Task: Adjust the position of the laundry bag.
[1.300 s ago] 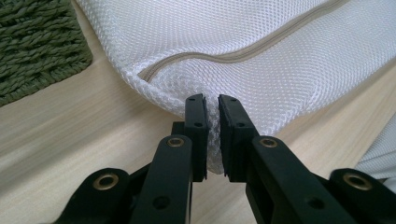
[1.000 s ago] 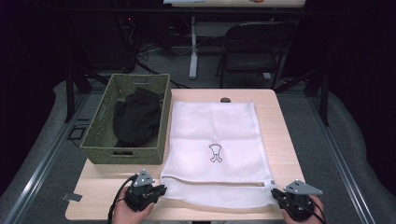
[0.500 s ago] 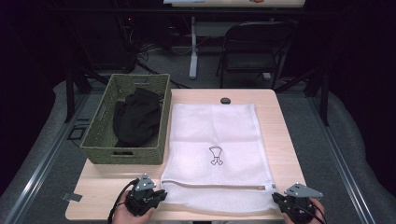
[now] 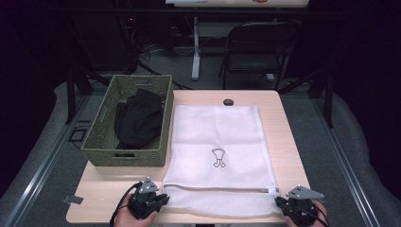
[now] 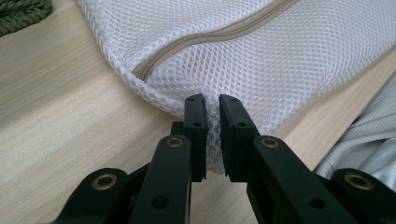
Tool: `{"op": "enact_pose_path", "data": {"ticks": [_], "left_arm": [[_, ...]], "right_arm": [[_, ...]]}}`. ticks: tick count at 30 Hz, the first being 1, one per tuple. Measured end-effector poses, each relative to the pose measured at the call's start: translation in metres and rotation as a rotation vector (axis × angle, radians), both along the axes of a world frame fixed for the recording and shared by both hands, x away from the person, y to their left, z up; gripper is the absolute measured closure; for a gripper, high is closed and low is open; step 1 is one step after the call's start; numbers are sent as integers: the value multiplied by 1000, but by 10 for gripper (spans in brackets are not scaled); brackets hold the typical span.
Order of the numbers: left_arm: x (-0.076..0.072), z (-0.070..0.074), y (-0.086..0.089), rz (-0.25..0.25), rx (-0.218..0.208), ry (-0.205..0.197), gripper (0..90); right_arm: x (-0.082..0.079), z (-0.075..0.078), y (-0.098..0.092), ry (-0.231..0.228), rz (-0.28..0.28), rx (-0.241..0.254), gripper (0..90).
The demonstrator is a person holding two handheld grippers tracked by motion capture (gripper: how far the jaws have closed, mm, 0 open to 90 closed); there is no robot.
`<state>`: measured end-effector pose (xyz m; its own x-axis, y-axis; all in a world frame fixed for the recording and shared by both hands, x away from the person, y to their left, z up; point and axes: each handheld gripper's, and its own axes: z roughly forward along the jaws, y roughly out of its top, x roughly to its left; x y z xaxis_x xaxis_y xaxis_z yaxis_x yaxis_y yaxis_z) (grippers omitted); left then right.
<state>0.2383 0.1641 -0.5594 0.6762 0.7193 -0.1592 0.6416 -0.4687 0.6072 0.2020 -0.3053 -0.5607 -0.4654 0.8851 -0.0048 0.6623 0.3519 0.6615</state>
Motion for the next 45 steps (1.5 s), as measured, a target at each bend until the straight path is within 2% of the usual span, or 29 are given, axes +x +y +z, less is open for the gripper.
{"op": "enact_pose_path", "data": {"ticks": [6, 15, 18, 22, 27, 31, 34, 38, 39, 40, 45], "left_arm": [[0, -1, 0, -6, 4, 7, 813], [1, -2, 1, -1, -13, 15, 769], [1, -2, 3, 2, -17, 13, 716], [1, -3, 5, 5, -51, 23, 645], [1, -2, 5, 6, -63, 12, 543], [2, 0, 8, 8, -76, -8, 519], [2, 3, 11, 22, -85, -33, 514], [0, 9, 14, 44, -98, -73, 519], [0, 9, 14, 44, -98, -73, 519], [0, 12, 15, 48, -92, -96, 517], [1, 16, 18, 53, -100, -112, 512]], "right_arm": [[1, -1, 0, 17, -3, 10, 849], [2, -3, -1, 33, -10, 21, 815], [2, -3, -2, 35, -13, 21, 790], [3, -4, -2, 38, -10, 27, 768], [1, -3, -1, 24, -14, 19, 683], [0, -1, 0, 8, -16, 17, 637], [-1, 1, 1, -23, -19, 8, 604], [-2, 4, -1, -49, -38, 23, 587], [-3, 5, -1, -54, -40, 29, 583], [-3, 6, -2, -60, -48, 32, 580], [-2, 7, -4, -80, -61, 53, 575]]}}
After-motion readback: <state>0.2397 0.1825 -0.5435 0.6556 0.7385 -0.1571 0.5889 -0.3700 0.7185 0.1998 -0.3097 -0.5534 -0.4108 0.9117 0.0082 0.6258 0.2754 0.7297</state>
